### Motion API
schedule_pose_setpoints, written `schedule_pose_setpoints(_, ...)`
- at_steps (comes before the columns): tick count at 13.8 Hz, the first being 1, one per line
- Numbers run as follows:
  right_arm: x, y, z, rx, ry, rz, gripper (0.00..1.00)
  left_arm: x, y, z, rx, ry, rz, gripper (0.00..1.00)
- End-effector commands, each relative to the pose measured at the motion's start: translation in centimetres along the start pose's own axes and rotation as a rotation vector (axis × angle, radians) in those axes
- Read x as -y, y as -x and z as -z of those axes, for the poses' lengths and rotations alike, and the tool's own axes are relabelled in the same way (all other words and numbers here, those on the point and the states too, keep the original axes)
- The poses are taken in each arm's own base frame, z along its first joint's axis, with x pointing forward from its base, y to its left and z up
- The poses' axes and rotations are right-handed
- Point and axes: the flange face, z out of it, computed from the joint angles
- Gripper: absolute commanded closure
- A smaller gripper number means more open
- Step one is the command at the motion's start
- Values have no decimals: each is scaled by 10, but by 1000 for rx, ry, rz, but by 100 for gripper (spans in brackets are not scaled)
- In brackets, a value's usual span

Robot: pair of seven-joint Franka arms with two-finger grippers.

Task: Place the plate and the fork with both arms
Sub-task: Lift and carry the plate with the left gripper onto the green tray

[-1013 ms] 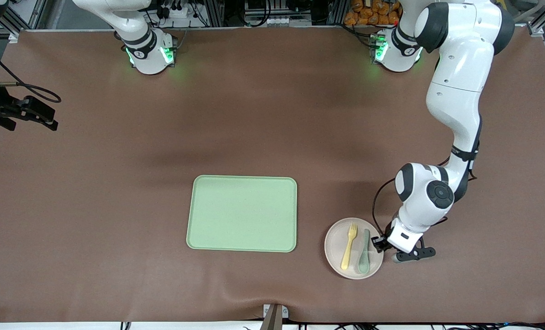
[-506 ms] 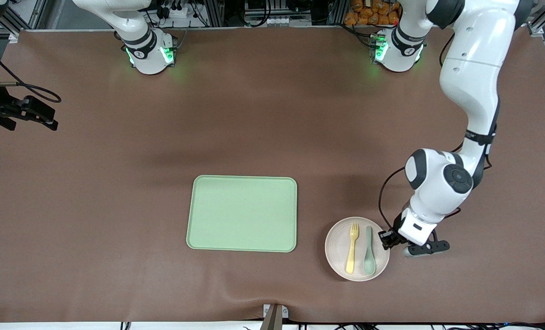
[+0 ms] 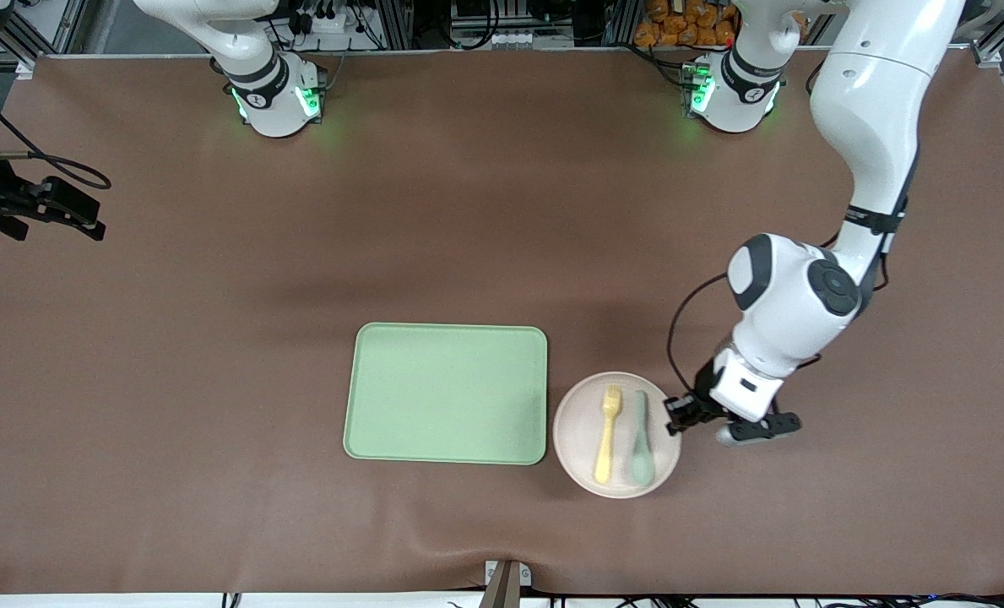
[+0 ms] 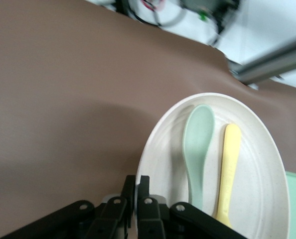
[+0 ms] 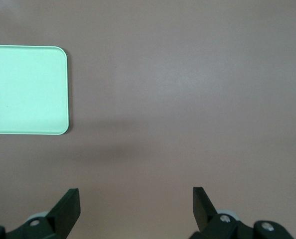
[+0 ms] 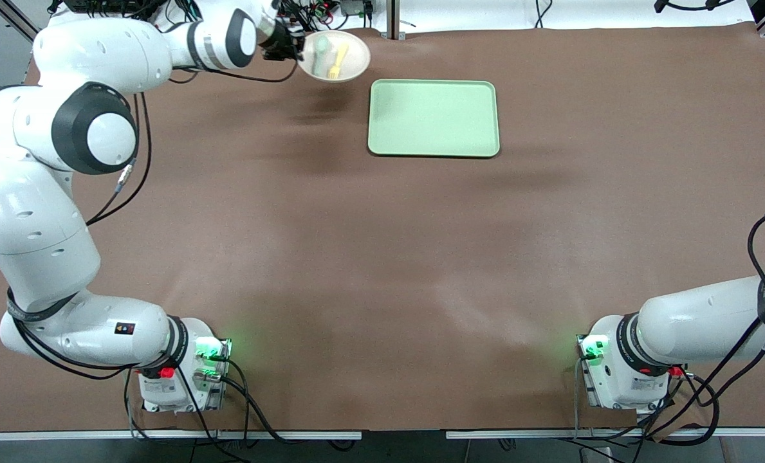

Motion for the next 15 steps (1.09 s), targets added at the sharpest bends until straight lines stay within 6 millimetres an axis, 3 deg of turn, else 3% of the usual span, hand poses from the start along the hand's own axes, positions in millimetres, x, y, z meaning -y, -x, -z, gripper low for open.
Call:
schedule_pose_setpoints(1, -8, -3, 2, -5, -23, -19, 0, -51, 25, -20, 49, 80, 37, 100)
schedule_pose_setpoints(2, -11, -3, 1, -1, -30, -25, 0, -72, 40, -34, 71, 91, 36, 100)
schedule_pose_setpoints(5, -18, -3, 1, -4, -32, -37, 0, -108, 72, -75, 117, 108, 54, 100)
schedule_pose_setpoints(8, -18, -9, -8, 9, -32, -37, 0, -115, 81, -106, 112, 111, 54, 100)
schedule_pose_setpoints(11, -17, -13, -15, 22, -32, -34, 0, -118, 106, -138, 56, 112, 22, 100)
schedule_pose_setpoints(15, -14, -16, -24, 40, -32, -28, 0, -122, 124, -153, 44, 112, 7, 100)
